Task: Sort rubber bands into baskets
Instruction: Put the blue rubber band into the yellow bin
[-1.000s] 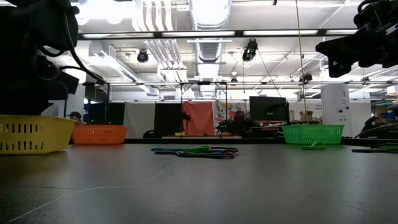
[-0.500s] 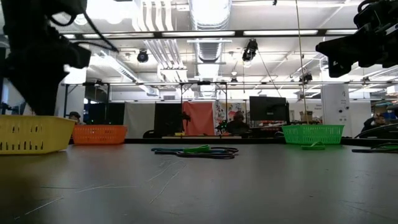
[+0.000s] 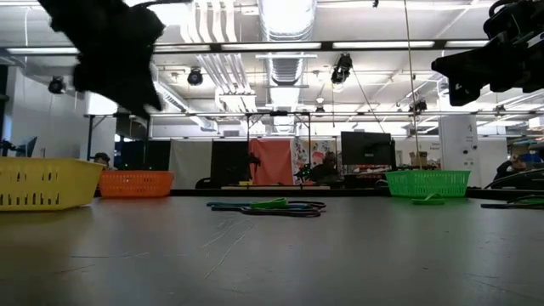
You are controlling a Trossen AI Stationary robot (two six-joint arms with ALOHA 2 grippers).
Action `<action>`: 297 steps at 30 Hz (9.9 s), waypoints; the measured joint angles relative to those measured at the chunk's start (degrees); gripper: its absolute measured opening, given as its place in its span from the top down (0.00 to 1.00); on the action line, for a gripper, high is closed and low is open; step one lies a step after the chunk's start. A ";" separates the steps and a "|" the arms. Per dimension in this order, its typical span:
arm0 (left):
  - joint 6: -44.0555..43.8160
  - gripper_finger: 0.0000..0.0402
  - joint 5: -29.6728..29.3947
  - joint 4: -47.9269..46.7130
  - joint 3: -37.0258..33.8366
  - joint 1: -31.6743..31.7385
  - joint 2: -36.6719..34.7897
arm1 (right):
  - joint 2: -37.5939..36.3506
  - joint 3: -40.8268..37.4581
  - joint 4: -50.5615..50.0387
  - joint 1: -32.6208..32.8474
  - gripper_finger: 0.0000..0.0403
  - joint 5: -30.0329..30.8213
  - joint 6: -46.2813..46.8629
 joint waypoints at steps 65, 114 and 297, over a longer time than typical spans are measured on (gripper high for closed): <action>56.82 0.99 33.29 78.68 -17.04 26.29 37.41 | 0.00 0.01 0.02 0.00 0.98 0.00 -0.02; 47.33 1.00 25.58 36.42 -17.93 22.37 13.21 | 0.00 0.01 0.87 -0.02 0.98 -0.02 5.33; -9.98 0.54 38.64 -15.36 17.66 -31.58 19.67 | 0.00 -0.01 12.04 0.24 0.92 5.01 9.00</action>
